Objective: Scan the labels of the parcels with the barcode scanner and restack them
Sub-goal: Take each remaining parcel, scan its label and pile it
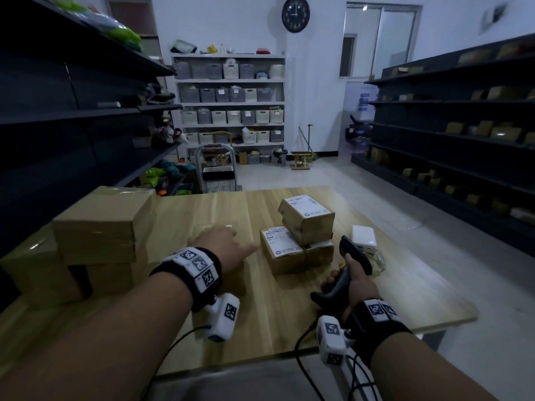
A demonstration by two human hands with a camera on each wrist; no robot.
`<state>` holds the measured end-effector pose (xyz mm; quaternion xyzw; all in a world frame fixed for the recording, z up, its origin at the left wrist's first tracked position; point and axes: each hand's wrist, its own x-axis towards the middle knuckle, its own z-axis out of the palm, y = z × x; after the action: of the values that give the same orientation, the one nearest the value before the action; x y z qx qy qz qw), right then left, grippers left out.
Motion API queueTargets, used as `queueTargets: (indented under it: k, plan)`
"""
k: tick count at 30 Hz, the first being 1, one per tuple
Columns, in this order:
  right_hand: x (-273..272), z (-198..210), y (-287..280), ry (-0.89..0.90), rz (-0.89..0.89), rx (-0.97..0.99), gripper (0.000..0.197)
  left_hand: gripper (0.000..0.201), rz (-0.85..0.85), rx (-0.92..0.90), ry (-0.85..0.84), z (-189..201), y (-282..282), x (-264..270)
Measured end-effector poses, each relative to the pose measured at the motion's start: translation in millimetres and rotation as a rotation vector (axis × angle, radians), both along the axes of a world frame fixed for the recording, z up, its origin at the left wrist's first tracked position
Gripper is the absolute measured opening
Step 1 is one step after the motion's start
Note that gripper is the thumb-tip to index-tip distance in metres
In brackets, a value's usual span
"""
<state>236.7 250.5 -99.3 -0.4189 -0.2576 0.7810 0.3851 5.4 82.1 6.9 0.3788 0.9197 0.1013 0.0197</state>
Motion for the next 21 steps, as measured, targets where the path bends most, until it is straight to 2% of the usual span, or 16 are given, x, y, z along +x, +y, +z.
queueTargets:
  k: [4,7,10,12,13,15,18,21]
  plan:
    - [-0.7,-9.7,4.7,-0.008,0.001,0.038,0.045,0.081,0.194,0.389,-0.196,4.7,-17.3,-33.2]
    - [-2.4,-15.4,9.6,-0.059,0.015,0.058,0.049,0.078,0.331,0.609,-0.551,-5.5,-35.9,-54.4]
    - [-1.0,-20.0,15.3,-0.096,0.017,0.086,0.067,0.082,0.416,0.744,-0.826,-35.6,-46.6,-70.1]
    - [-2.0,-16.5,13.4,-0.105,0.021,0.085,0.073,0.068,0.417,0.801,-0.983,-57.9,-47.3,-74.7]
    - [-3.2,-12.0,9.3,-0.089,0.016,0.088,0.069,0.057,0.400,0.847,-1.060,-64.4,-46.9,-71.9]
    - [-3.9,-10.5,8.9,-0.060,0.010,0.089,0.063,0.042,0.401,0.925,-1.135,-73.9,-45.3,-65.0]
    - [-3.6,-7.3,5.6,-0.055,0.034,0.105,0.060,0.041,0.375,0.996,-1.155,-85.4,-43.8,-60.0]
    - [-4.5,-2.9,-3.5,-0.044,0.072,0.148,0.044,0.033,0.303,1.044,-1.117,-85.5,-47.7,-52.8]
